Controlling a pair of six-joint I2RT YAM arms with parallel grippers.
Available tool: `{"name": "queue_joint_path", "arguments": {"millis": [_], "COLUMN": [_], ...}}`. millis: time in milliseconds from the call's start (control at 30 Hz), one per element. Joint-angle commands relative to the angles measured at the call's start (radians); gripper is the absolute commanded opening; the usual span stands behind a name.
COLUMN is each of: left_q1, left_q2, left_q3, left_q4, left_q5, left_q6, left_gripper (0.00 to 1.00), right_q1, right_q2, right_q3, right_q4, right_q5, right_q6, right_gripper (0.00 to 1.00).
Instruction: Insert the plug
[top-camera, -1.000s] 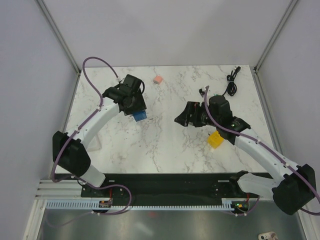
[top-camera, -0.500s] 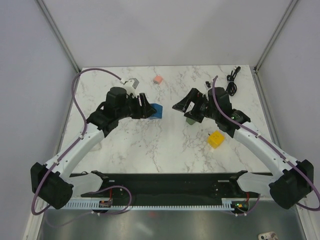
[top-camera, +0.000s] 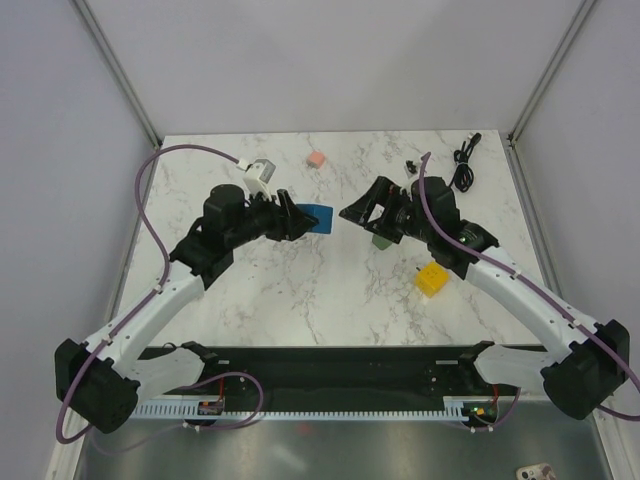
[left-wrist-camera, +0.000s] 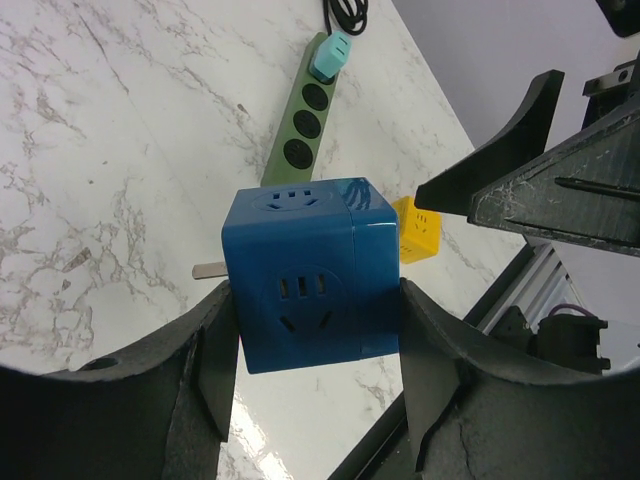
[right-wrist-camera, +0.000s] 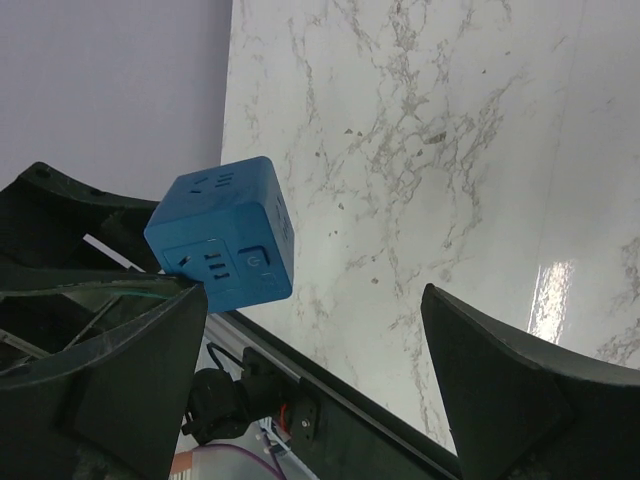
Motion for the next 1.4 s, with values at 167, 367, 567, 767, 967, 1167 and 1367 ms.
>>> {"name": "queue_joint_path", "arguments": {"millis": [167,367,567,767,967,1167,1367], "left_q1": [-0.012,-0.014,-0.016,-0.016,-0.02,-0.071,-0.135], "left_q2": [-0.012,0.014,0.012,0.006,-0.037,-0.057,-0.074], "left_q3": [-0.021,-0.018,-0.026,-0.035,-0.088,-0.105,-0.148], "left_q4": [0.163,0.174,0.176,0.182,0.277,0.379,0.498], "left_q5": [0.082,0.136,0.124,0.064,-0.115,-0.204,-0.258], "left_q6": [0.023,0.023,0.026,0.05,0.089,0.199,0.276], "left_gripper": [0.02,0.02,0.02,0.02,0.02,0.02,0.02], "right_q1": [0.061,0.084,0.113,0.122,0.122,0.122,0.122], "right_q2": [0.064,0.133,0.172,0.146,0.107,0.113,0.123], "right_q3": [0.103,0.146,0.149,0.14,0.168,0.174,0.177], "right_q4": [0.061,0.067,0.097,0.078,-0.012,-0.014,-0.012], "right_q5": [0.113,0.131,0.116,0.14,0.245,0.226,0.232], "right_q6": [0.0,-0.017,-0.028,0.094,0.418,0.596,0.725], "right_gripper": [0.96,0.96,0.93,0.91,0.94,0.94,0.95]}}
